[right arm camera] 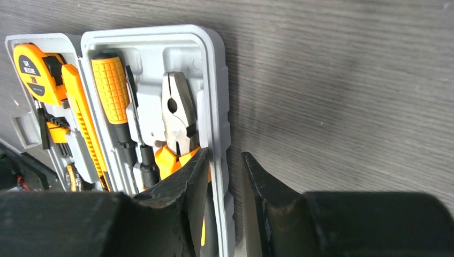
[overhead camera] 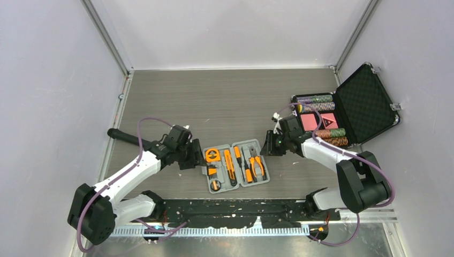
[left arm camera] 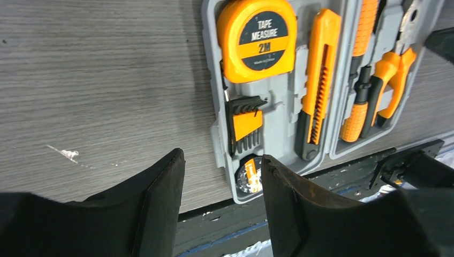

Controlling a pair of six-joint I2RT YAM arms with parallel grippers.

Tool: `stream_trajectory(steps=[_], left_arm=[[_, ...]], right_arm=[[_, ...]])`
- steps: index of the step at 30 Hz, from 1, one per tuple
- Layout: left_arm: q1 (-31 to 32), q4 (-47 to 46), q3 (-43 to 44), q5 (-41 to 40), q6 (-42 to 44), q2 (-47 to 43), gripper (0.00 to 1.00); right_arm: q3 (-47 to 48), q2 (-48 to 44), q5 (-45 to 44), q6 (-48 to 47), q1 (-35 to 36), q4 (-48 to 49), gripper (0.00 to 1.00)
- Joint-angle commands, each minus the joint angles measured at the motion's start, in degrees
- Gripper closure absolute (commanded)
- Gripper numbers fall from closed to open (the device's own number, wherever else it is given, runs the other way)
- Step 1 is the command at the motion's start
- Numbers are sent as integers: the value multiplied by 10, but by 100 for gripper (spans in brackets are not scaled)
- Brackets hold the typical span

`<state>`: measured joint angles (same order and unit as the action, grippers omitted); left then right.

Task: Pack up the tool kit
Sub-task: Close the toolbox at the center of the board.

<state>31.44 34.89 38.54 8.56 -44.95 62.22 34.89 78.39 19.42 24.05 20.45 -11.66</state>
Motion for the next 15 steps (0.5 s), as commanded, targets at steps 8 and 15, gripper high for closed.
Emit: stream_trajectory(steps=[8,15], left_arm=[[-1,-65,-37,39,-12,3,45],[-22,-93,-58,58,-16,-19,45]], right_arm=[[87,38,-214,-26,111,-124,69],[91,42,-261,-27,131,-163,72]])
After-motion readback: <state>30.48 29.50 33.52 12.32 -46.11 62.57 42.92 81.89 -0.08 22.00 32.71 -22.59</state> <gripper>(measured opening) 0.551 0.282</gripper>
